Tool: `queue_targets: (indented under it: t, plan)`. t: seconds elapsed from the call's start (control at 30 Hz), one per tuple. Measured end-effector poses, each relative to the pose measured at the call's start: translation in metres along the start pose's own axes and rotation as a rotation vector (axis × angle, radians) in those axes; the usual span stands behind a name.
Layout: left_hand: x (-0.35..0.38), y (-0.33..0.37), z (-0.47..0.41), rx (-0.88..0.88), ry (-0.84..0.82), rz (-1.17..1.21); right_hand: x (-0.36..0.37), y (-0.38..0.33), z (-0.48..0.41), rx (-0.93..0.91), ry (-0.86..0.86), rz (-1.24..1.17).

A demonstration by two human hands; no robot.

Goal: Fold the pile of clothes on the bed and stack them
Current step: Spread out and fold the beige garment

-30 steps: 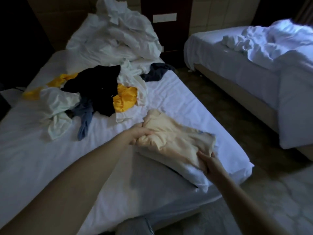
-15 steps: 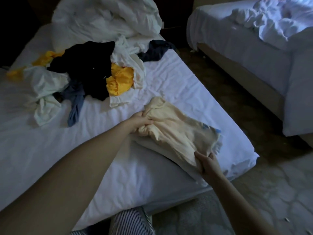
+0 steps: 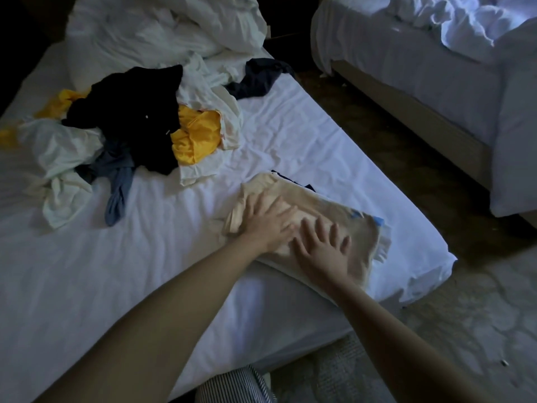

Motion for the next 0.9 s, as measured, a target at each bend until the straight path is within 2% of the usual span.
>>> queue_targets:
  t: [0.1,0.3,0.4,0.47,0.53,0.6,0.7,0.9]
  plan:
    - [0.017,-0.022,-0.005,-0.085,-0.024,0.099,0.009,0.014,-0.004,0.058,0.05,0.024]
    - [0.011,-0.023,-0.01,-0.009,-0.063,0.239,0.009,0.008,-0.01,0.083,0.027,0.049]
    - [-0.006,-0.036,-0.003,0.099,0.052,0.649,-0.001,-0.003,-0.01,0.047,0.068,0.055]
    - [-0.018,-0.046,0.009,0.13,0.113,0.989,-0.009,-0.033,-0.011,-0.062,0.164,0.071]
    - [-0.025,-0.062,0.025,0.111,0.177,1.142,-0.008,-0.073,-0.016,-0.195,0.165,0.073]
    - [-0.032,-0.086,0.04,0.049,0.244,1.182,-0.001,-0.114,-0.021,-0.322,0.128,0.081]
    - [-0.035,-0.136,0.061,-0.054,0.287,1.103,0.009,-0.161,-0.029,-0.447,0.076,0.097]
    - [-0.021,-0.239,0.08,-0.315,0.261,0.936,0.032,-0.205,-0.062,-0.454,-0.032,0.11]
Point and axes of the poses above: each hand's wrist, its own z-axis away from the middle knuckle, its own x-axis out of the palm, y = z × x, the point moved 7 cm from there along -z, towards the middle knuckle, and after that the axes turned 15 degrees about -y, right-handed, at the moved point
